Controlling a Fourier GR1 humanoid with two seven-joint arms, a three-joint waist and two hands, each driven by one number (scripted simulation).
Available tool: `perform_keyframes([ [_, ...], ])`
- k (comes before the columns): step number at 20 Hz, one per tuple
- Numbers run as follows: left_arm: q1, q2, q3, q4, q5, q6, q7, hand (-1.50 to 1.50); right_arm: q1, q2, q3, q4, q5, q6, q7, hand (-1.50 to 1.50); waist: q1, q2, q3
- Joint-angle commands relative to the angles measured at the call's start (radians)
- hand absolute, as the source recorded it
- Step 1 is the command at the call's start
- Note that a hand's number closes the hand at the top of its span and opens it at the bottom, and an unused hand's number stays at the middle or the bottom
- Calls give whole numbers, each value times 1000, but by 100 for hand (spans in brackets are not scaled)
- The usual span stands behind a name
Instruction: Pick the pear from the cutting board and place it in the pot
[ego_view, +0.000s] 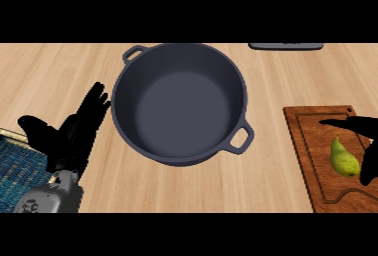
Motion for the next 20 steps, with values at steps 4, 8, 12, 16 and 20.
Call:
perform_keyframes([
  [4,-3,-32,-9,10,-45,19,1,0,-1,48,-34,0,0,19,-74,150,-5,-1,0],
  [8,50,-5,19,-66,-5,-27,-3,0,13,90,-43,45,29,-103,-136,150,2,0,0],
  [12,-44,-12,54,64,-3,-48,-29,0,-8,66,-80,14,35,-62,-136,150,-6,-1,-1],
  [16,-16,-23,51,19,-13,-41,-12,0,-51,89,-113,42,39,-52,-140,150,-4,-1,-1],
  [20,29,-14,56,37,-23,-28,-20,0,-17,271,-234,51,18,-264,294,150,-53,-30,-11],
])
